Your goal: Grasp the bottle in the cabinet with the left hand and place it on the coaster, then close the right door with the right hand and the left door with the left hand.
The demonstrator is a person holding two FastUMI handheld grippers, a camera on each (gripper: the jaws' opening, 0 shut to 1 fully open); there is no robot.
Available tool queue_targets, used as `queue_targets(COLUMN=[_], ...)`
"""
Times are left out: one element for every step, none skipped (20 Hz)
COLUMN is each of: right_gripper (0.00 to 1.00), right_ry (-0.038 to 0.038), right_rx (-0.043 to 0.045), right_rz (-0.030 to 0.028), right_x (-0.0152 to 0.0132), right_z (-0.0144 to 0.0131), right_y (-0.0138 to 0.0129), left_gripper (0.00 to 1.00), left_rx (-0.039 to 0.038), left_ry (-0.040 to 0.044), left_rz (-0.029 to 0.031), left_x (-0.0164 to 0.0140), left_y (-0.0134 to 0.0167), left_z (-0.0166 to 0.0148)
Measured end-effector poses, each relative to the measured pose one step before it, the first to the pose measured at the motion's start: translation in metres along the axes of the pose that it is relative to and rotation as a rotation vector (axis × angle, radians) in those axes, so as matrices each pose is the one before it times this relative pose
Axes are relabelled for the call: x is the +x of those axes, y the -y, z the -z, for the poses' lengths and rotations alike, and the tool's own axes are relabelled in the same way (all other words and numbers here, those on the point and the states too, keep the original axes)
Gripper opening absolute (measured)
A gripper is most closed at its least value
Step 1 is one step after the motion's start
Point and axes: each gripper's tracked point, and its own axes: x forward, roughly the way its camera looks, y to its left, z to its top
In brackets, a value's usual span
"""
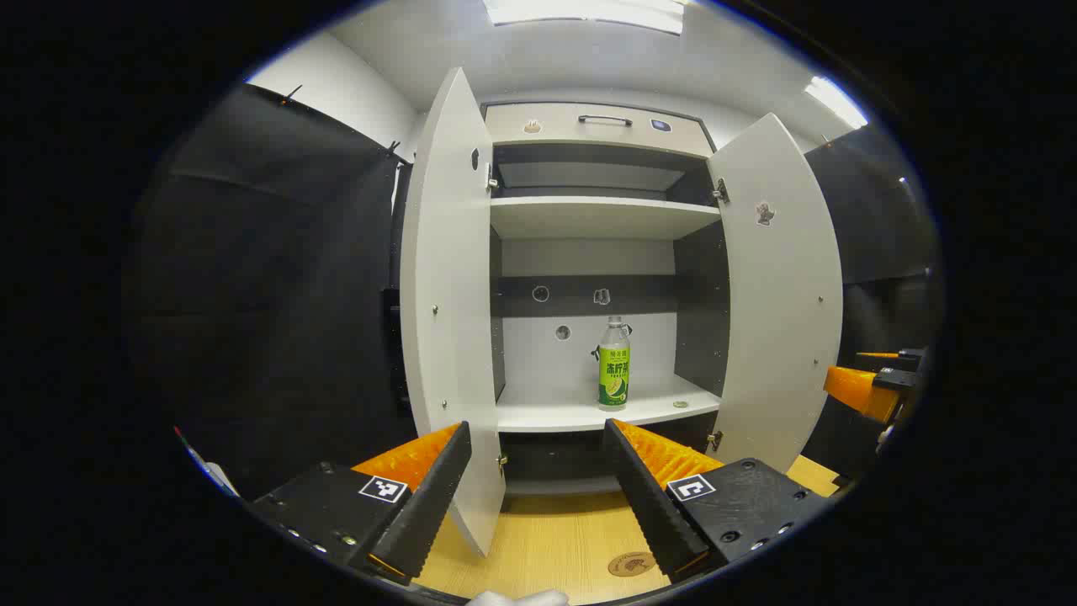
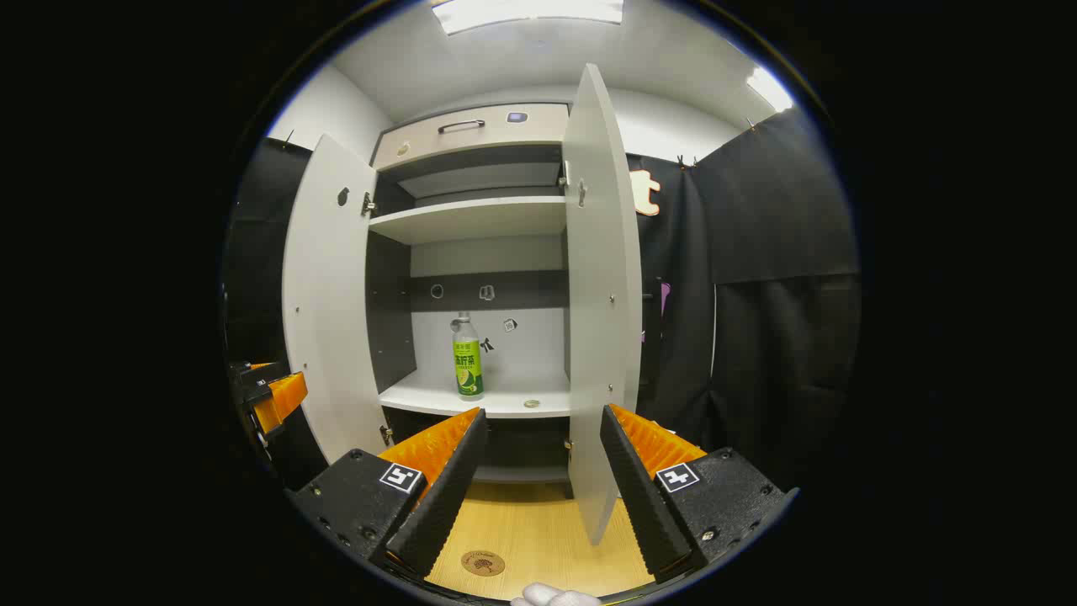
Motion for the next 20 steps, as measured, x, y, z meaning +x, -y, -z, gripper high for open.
queue_targets(right_gripper=[0.83, 0.83, 0.83, 0.83, 0.83, 0.83, 0.83, 0.83, 0.83, 0.83, 0.83, 0.83, 0.83, 0.83, 0.83, 0.83, 0.83, 0.83, 0.83, 0.83], right_ry=[-0.00715, -0.00336, 0.00046, -0.00068, 0.00157, 0.00900, 0.00403, -0.00176, -0.00332, 0.00261, 0.00001, -0.00217, -0.00479, -0.00731, -0.00636, 0.00041, 0.00032, -0.00202, -0.00311, 0.00019], right_rx=[0.00245, -0.00191, -0.00496, -0.00507, -0.00186, 0.00011, -0.00113, 0.00070, 0.00096, 0.00094, -0.00200, -0.00336, -0.00167, 0.00207, 0.00795, 0.01046, 0.00489, -0.00195, -0.00488, -0.00510], right_rz=[-0.00652, -0.00424, 0.00050, 0.00215, 0.00108, 0.00419, 0.00476, -0.00117, -0.00262, -0.00346, -0.00293, -0.00263, -0.00367, -0.00372, -0.00307, -0.00399, 0.00003, 0.00435, 0.00343, 0.00456], right_x=[0.00255, 0.00102, 0.00146, 0.00149, 0.00126, 0.00148, 0.00250, 0.00133, 0.00188, 0.00107, 0.00269, 0.00197, 0.00127, 0.00157, -0.00036, 0.00021, 0.00012, -0.00058, -0.00055, -0.00101], right_z=[0.00124, 0.00109, -0.00128, -0.00025, -0.00113, -0.00201, -0.00120, 0.00075, 0.00030, -0.00024, -0.00051, 0.00125, 0.00032, 0.00066, -0.00030, -0.00111, -0.00239, 0.00060, -0.00053, -0.00200], right_y=[-0.00137, 0.00036, 0.00070, 0.00155, 0.00087, 0.00027, 0.00111, -0.00039, -0.00122, -0.00006, -0.00037, -0.00023, -0.00054, -0.00031, -0.00021, -0.00101, -0.00022, 0.00195, 0.00096, 0.00042], left_gripper=[0.96, 0.96, 0.96, 0.96, 0.96, 0.96, 0.96, 0.96, 0.96, 0.96, 0.96, 0.96, 0.96, 0.96, 0.96, 0.96, 0.96, 0.95, 0.96, 0.95], left_rx=[0.00067, -0.00282, -0.00292, -0.00180, -0.00401, -0.00441, 0.00042, 0.00502, 0.00475, 0.00084, -0.00192, -0.00284, -0.00150, 0.00141, 0.00350, 0.00017, -0.00465, -0.00634, -0.00611, -0.00449], left_ry=[-0.00552, 0.00085, 0.00176, -0.00575, -0.00781, -0.00405, -0.00135, -0.00354, -0.00216, -0.00213, -0.00047, -0.00142, -0.00227, 0.00040, 0.00134, -0.00133, -0.00031, 0.00298, 0.00764, 0.01011], left_rz=[0.00112, -0.00023, -0.00280, -0.00265, 0.00028, 0.00587, 0.00463, 0.00084, -0.00393, -0.00542, 0.00289, 0.00274, 0.00364, 0.00876, 0.00406, 0.00434, 0.00956, 0.01152, 0.00958, 0.00881], left_x=[0.00337, 0.00330, 0.00341, 0.00350, 0.00356, 0.00269, 0.00277, 0.00261, 0.00137, -0.00003, 0.00150, 0.00223, 0.00620, 0.00596, 0.00685, 0.00747, 0.00791, 0.00952, 0.01055, 0.01155], left_y=[0.00022, 0.00004, -0.00021, -0.00012, 0.00069, 0.00176, 0.00073, 0.00026, -0.00051, -0.00021, 0.00136, 0.00150, 0.00146, 0.00357, 0.00259, 0.00239, 0.00390, 0.00437, 0.00282, 0.00360], left_z=[0.00234, 0.00057, 0.00121, 0.00199, 0.00287, 0.00097, 0.00085, 0.00081, 0.00115, 0.00082, 0.00077, 0.00054, 0.00031, 0.00020, 0.00060, 0.00080, 0.00051, -0.00193, -0.00243, -0.00381])
